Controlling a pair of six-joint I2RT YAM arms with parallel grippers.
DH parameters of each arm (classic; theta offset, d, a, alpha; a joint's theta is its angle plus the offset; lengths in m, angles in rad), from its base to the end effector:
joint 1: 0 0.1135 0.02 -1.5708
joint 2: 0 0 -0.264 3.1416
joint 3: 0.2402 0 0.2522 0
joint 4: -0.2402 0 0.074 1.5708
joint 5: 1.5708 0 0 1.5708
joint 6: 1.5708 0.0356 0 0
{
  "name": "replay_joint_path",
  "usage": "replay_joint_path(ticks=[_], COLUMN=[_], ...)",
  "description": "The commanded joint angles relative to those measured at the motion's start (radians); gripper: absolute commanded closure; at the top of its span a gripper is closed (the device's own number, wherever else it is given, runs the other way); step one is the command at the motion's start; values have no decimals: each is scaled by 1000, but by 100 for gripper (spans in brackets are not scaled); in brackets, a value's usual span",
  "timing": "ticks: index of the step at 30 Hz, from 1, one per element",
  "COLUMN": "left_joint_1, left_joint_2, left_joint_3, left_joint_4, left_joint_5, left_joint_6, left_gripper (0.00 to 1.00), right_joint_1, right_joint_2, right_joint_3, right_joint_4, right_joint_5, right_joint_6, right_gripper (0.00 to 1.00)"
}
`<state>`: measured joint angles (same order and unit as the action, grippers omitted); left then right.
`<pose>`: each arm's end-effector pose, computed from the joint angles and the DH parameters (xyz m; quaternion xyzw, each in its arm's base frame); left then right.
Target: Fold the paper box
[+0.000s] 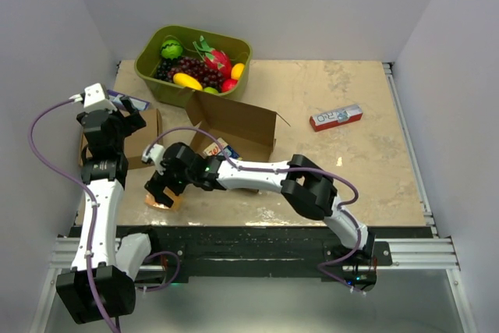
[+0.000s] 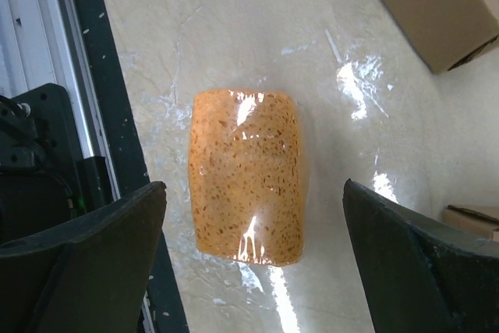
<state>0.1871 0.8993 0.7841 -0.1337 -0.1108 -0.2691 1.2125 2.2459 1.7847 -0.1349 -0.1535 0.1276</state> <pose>0.2076 0.0433 0.3247 -0.2113 0.7601 0.0186 0.6142 0.1778 0.4902 0.2030 -0.4855 0.7360 0.3431 0.3239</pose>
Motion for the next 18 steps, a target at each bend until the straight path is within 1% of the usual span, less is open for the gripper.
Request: replay_joint_path(ticks=[1,7,8,18], left_joint_1=[-6,-6,-8,-6], left_joint_2=[3,7,9,15], left_joint_3=[-2,-2,-2,-2], left_joint_4=[59,62,63,63], left_joint_5=[16,25,26,31], left_joint_6=[4,2,2,2], left_gripper=[7,7,7,7], right_joint_1=[28,44,48,68], right_joint_2=[-20,3,3,64], right_joint_3=[-10,-24,-25,-25], right_joint_4=[29,27,27,15], right_joint_5=[43,104,107,192], right_joint_6=[-75,-123,-158,-201], right_gripper=[1,1,1,1])
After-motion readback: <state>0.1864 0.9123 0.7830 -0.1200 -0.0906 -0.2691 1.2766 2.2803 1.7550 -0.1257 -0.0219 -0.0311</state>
